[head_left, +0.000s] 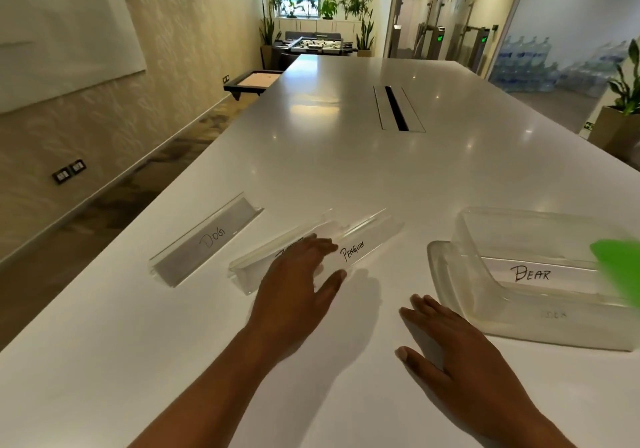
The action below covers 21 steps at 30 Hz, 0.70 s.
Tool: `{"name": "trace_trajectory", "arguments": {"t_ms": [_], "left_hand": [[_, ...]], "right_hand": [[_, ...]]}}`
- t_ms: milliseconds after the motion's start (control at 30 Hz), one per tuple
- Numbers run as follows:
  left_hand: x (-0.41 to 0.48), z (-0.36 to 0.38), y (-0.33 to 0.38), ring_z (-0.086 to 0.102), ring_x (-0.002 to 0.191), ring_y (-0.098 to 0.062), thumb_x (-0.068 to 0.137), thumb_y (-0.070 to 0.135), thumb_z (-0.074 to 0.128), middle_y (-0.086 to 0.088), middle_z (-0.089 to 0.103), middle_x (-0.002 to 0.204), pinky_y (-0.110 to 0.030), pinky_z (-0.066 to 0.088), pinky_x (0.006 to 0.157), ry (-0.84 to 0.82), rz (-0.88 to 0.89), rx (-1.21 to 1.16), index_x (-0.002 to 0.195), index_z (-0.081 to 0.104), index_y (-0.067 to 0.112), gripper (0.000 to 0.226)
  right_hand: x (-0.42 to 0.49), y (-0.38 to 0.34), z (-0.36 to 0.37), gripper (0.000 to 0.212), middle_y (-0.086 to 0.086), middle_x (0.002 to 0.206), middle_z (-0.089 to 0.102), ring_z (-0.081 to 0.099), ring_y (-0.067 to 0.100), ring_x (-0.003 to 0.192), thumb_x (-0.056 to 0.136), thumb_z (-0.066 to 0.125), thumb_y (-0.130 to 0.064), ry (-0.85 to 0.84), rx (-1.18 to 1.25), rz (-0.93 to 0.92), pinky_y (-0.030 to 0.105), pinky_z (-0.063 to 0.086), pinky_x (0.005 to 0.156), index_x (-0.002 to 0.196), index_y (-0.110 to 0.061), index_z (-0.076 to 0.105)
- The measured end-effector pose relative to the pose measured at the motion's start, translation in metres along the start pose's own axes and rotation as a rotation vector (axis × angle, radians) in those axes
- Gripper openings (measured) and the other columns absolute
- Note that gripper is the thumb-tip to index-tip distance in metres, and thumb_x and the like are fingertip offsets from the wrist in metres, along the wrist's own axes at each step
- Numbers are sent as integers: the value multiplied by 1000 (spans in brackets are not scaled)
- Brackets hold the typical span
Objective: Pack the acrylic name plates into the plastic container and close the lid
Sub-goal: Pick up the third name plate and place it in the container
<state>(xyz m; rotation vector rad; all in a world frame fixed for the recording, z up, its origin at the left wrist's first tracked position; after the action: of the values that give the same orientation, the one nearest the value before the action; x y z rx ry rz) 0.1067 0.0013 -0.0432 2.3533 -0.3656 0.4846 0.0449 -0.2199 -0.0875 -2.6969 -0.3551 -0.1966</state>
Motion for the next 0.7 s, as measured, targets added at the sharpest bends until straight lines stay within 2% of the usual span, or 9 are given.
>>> {"name": "trace_trajectory", "arguments": {"t_ms": [100,233,333,433,500,700], "left_hand": [[16,0,-6,53,124,-13,88,37,67,6,61,132,-24,39,101,-6,-27,20,126,62,24,40],[27,10,-8,58,119,-16,89,31,66,4,61,131,-34,48,99,-36,-37,-6,131,58,21,43],[28,20,-11,50,127,-16,91,29,63,4,55,139,-36,40,106,-53,-60,24,142,47,25,53],[28,28,-16,48,129,-16,92,30,61,4,53,142,-26,32,105,-67,-98,51,144,43,26,55],[29,31,-18,48,129,-16,93,31,60,4,52,143,-25,32,103,-87,-123,57,144,43,25,54],[35,31,-22,59,118,-21,93,29,61,-2,65,128,-38,45,101,-86,-173,52,134,57,20,42]], "right_hand": [[-1,0,0,61,-28,152,25,4,-20,137,83,47,-67,-3,2,1,1,1,104,140,-46,41],[1,1,1,62,-28,153,21,2,-19,138,83,46,-68,-14,-5,3,4,0,105,140,-48,37],[3,0,1,61,-25,153,24,5,-17,138,84,52,-64,-22,12,0,7,4,107,140,-45,39],[2,0,0,61,-25,153,25,7,-15,139,84,51,-65,-17,13,-7,10,7,109,141,-44,40],[1,0,1,62,-26,153,24,6,-16,139,84,48,-66,-13,8,-7,10,7,109,141,-44,40],[0,0,1,62,-28,152,23,0,-22,135,84,46,-68,-13,5,-6,4,2,105,141,-45,40]]}}
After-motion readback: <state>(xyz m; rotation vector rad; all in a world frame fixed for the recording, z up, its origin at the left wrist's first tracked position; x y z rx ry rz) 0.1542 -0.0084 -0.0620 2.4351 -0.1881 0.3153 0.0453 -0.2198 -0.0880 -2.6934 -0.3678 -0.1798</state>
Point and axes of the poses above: each hand's wrist, its own x-axis towards the middle knuckle, its own z-axis out of the palm, y = z × x, the point moved 7 cm from there along x, towards the middle knuckle
